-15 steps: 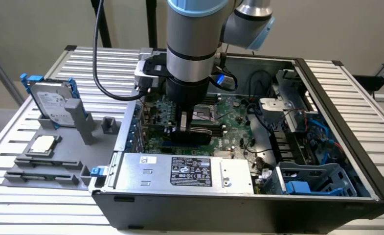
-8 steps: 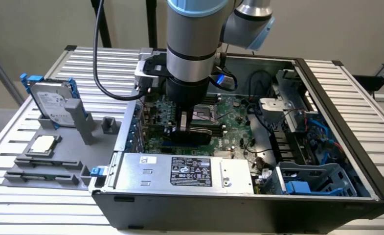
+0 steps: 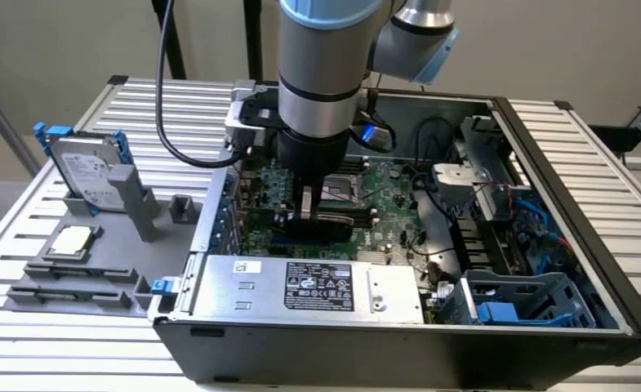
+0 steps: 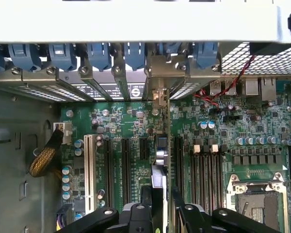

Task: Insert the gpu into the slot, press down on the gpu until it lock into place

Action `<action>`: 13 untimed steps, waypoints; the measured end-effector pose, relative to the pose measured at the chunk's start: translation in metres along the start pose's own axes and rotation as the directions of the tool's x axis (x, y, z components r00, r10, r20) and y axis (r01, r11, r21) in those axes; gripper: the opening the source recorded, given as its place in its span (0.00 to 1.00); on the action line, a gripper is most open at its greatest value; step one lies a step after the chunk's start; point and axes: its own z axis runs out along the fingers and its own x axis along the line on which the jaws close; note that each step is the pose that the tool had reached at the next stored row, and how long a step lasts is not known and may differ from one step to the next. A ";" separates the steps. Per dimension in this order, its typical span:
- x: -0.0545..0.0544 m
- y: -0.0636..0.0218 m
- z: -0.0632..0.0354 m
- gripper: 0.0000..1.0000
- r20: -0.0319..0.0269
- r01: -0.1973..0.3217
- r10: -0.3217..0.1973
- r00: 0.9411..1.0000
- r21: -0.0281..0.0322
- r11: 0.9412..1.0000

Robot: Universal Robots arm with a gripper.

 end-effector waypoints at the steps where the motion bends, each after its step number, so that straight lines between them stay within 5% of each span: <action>1: 0.000 0.0000 0.0002 0.26 0.000 -0.001 0.001 1.000 0.000 1.000; 13: 0.000 -0.0001 0.0011 0.26 -0.010 -0.002 0.002 1.000 -0.001 1.000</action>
